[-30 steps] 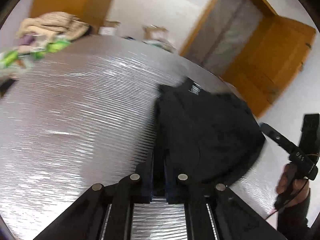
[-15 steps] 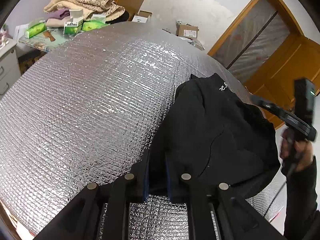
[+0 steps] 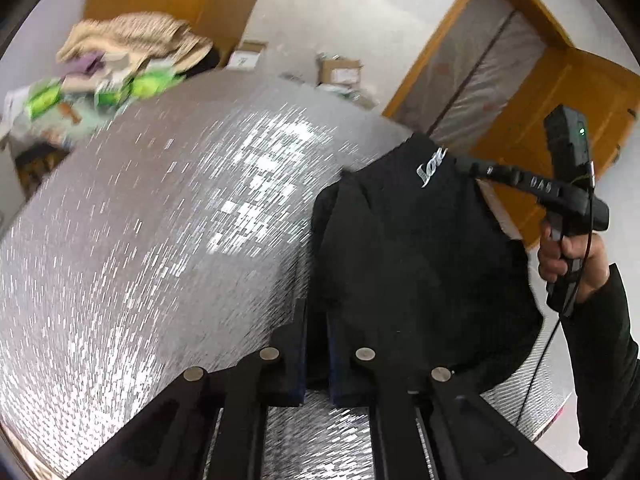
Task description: Fold clothes
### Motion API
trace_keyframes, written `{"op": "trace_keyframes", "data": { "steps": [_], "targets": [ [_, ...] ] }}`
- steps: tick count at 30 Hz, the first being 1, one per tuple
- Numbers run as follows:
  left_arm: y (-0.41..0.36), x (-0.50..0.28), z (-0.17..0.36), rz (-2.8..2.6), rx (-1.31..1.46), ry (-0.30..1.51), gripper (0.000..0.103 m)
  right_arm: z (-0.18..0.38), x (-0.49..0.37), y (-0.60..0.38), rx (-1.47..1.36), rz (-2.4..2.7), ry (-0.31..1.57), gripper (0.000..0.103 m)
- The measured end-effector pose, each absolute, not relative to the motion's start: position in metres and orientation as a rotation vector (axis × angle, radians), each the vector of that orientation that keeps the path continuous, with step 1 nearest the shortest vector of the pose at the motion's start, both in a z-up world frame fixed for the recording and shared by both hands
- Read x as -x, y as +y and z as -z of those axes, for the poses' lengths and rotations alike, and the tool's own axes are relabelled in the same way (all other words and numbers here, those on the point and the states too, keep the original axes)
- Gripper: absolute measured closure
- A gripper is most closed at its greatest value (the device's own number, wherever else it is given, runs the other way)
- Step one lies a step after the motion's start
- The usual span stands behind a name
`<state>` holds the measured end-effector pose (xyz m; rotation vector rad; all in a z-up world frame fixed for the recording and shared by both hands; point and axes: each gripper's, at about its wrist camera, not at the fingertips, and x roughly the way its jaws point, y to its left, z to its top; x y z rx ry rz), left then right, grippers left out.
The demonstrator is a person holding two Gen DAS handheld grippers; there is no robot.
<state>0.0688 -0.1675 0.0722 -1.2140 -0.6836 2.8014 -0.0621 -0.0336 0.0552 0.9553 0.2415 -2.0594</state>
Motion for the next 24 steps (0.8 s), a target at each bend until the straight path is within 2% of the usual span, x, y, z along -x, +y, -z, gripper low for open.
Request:
{"op": "trace_keyframes", "data": {
  "steps": [8,13,19,21,24],
  "targets": [
    [-0.107,-0.039,-0.144,-2.773,0.967,-0.449,0.097,-0.146,0.035,0.065,-0.692,2.357,0.065,0.097],
    [-0.040,-0.014,-0.198,-2.681,0.806,-0.281,0.097,-0.194,0.008,0.142,-0.550,2.571,-0.043,0.097],
    [0.027,-0.042,-0.294,-2.564,0.418,-0.146,0.097,-0.303,-0.082,0.236,-0.112,2.812,-0.126,0.097],
    [0.032,-0.054,-0.307,-2.539,0.350,-0.144,0.097,-0.338,-0.122,0.255,0.056,2.848,-0.122,0.097],
    [0.033,-0.056,-0.303,-2.536,0.352,-0.149,0.097,-0.354,-0.147,0.260,0.153,2.859,-0.104,0.097]
  ]
}}
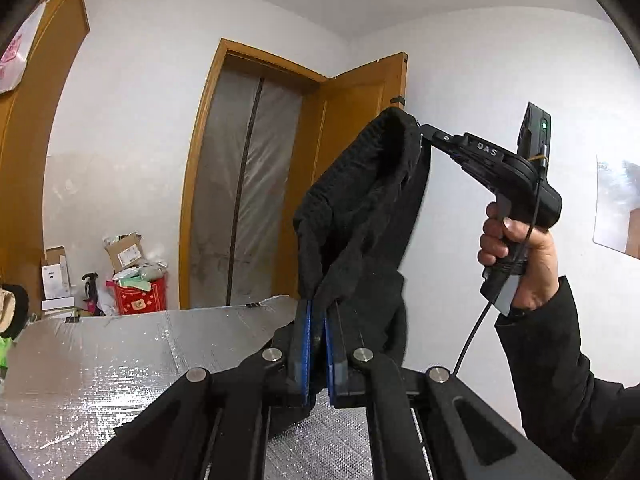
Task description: Fold clothes
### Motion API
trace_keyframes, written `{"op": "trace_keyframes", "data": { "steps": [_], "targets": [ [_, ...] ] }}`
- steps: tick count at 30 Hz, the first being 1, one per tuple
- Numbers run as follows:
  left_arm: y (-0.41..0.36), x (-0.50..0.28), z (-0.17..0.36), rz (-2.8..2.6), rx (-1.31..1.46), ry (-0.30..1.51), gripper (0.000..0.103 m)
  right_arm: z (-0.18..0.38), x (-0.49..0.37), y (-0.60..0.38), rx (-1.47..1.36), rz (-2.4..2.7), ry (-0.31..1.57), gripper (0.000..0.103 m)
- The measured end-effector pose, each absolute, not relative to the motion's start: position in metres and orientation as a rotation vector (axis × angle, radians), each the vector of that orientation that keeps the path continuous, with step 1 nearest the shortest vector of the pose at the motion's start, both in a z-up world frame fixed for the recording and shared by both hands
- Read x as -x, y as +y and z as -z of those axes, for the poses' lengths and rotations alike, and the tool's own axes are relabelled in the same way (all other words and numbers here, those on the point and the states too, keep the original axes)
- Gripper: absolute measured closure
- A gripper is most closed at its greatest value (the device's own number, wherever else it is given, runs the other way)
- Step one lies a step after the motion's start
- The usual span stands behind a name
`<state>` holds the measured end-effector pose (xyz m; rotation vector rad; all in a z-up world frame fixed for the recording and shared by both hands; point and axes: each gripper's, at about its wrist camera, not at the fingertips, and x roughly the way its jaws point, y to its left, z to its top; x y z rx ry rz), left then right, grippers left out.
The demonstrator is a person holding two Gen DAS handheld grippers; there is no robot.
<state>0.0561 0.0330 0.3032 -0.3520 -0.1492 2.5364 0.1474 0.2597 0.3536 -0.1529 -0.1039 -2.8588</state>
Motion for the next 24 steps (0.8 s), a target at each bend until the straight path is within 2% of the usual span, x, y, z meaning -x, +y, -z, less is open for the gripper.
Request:
{"op": "trace_keyframes", "data": {
  "steps": [4,9,17,21,24],
  "targets": [
    [0.026,-0.048,-0.274,-2.569,0.492,-0.174,0.097,-0.327,-0.123,0.247,0.028,2.859,-0.100,0.097],
    [-0.021,-0.043,-0.251,-2.676,0.583,-0.260,0.097,-0.286,-0.078,0.207,-0.134,2.760,-0.128,0.097],
    [-0.131,-0.068,-0.219,-2.928,0.690,-0.473,0.098,-0.236,-0.013,0.071,-0.312,2.555,0.017,0.097],
    [-0.181,-0.073,-0.174,-3.009,0.874,-0.558,0.098,-0.196,0.016,-0.003,-0.412,2.455,0.146,0.097],
    [-0.222,-0.058,-0.112,-3.002,1.155,-0.677,0.098,-0.129,0.053,-0.066,-0.632,2.349,0.289,0.096]
  ]
}}
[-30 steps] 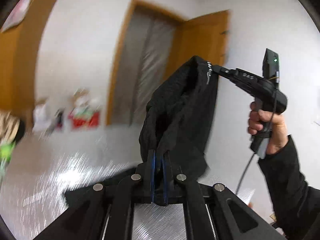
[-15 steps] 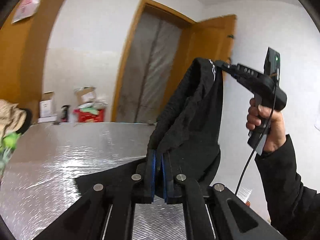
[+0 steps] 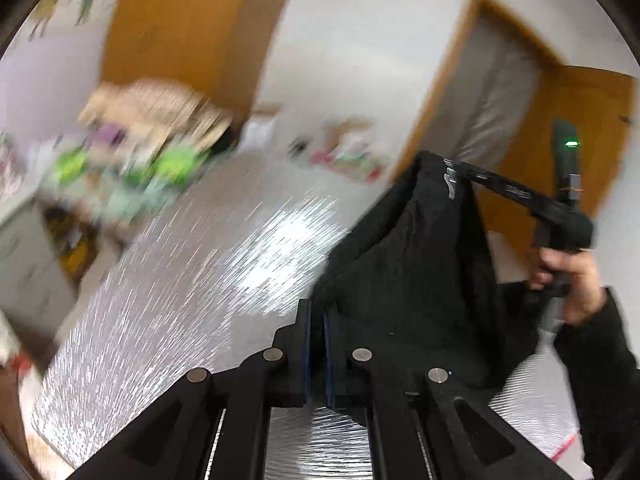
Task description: Fold clothes
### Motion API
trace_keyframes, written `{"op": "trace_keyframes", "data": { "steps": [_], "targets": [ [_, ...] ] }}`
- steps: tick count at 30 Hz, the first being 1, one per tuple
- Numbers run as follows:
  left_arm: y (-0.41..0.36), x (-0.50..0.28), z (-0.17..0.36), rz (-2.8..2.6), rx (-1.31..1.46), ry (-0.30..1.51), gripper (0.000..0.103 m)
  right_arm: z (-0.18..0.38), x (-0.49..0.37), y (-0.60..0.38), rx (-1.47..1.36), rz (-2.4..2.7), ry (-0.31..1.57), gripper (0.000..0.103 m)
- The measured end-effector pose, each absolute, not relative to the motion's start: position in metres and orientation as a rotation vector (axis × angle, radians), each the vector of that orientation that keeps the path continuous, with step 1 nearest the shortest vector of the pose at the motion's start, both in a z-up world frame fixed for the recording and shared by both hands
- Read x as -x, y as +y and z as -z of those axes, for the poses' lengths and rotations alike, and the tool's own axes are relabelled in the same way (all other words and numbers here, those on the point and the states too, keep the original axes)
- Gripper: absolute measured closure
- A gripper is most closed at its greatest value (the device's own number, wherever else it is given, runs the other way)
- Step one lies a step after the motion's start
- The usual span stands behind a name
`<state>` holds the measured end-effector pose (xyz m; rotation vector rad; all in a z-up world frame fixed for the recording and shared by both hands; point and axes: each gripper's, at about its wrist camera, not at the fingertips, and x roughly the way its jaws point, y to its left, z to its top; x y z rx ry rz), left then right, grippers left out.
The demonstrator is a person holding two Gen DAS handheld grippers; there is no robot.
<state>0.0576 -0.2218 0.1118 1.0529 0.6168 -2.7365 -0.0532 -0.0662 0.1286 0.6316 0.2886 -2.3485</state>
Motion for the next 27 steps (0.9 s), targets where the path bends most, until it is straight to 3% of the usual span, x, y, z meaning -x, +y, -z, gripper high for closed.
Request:
{"op": "trace_keyframes", "data": {
  "steps": [5,8,13,17,22,25,27],
  "targets": [
    [-0.256,-0.061,-0.040,2.542,-1.261,0.760,0.092,-0.063,0.082,-0.074,-0.919,2.243,0.269,0.091],
    [-0.260,-0.081,-0.042,2.561,-1.220,0.776,0.090,-0.073,0.079,-0.021,-0.906,2.294,0.224,0.077],
    [-0.259,-0.081,-0.074,2.555,-1.063,0.710,0.091,-0.080,0.085,0.069,-0.985,2.489,0.179,0.064],
    [-0.232,-0.072,-0.097,2.680,-1.027,0.688,0.091,-0.059,0.098,0.111,-1.181,2.539,0.237,0.063],
    [-0.171,-0.034,-0.083,2.822,-1.221,0.633,0.091,-0.030,0.098,0.124,-1.345,2.486,0.294,0.064],
    [-0.148,-0.022,-0.061,2.818,-1.336,0.611,0.091,-0.022,0.089,0.131,-1.386,2.421,0.268,0.095],
    [-0.133,-0.020,-0.053,2.805,-1.398,0.593,0.091,-0.026,0.081,0.139,-1.363,2.409,0.244,0.095]
  ]
}}
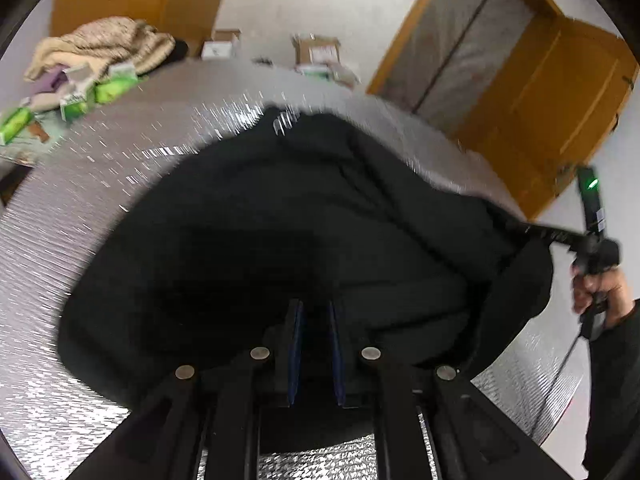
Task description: Fold clothes
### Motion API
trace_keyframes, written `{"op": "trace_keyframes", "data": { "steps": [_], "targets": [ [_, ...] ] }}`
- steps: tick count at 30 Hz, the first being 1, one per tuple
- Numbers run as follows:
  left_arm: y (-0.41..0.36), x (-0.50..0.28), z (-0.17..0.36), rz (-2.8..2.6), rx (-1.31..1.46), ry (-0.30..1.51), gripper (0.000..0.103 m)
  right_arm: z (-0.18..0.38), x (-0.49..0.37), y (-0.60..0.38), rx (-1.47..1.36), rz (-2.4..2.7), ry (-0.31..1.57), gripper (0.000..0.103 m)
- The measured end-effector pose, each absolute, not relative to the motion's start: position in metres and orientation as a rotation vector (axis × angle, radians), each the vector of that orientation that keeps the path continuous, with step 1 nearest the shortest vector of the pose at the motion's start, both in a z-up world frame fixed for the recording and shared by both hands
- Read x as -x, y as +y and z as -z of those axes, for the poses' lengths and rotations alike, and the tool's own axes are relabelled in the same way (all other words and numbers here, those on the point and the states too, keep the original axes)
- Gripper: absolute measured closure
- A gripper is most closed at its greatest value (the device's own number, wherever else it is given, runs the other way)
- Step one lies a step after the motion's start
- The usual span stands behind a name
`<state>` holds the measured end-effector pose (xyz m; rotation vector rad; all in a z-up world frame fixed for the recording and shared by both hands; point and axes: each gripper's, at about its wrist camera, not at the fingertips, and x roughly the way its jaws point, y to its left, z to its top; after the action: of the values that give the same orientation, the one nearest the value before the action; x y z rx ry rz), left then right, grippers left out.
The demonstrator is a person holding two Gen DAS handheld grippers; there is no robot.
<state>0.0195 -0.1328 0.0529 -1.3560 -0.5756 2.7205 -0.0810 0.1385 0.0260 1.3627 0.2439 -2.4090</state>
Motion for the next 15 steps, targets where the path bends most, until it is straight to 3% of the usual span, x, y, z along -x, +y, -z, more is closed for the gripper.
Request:
{"op": "trace_keyframes", "data": {
  "steps": [6,7,9,11,15],
  "targets": [
    [-0.133,-0.018,-0.042,-2.730,1.352,-0.575,0.094,-0.097,0.035,0.173,-0.950,2.572,0.011,0.097],
    [-0.133,-0.018,-0.041,-2.733,1.349,-0.574,0.095,-0.111,0.023,0.182,-0.866,2.630,-0.039,0.102],
    [-0.133,-0.017,-0.039,-2.742,1.341,-0.570,0.095,-0.137,-0.002,0.202,-0.711,2.744,-0.149,0.102],
    [-0.132,-0.017,-0.038,-2.744,1.338,-0.570,0.095,-0.141,-0.013,0.215,-0.720,2.785,-0.185,0.098],
    [-0.136,-0.017,-0.040,-2.736,1.351,-0.558,0.095,-0.095,-0.004,0.223,-1.028,2.695,-0.139,0.094]
  ]
}}
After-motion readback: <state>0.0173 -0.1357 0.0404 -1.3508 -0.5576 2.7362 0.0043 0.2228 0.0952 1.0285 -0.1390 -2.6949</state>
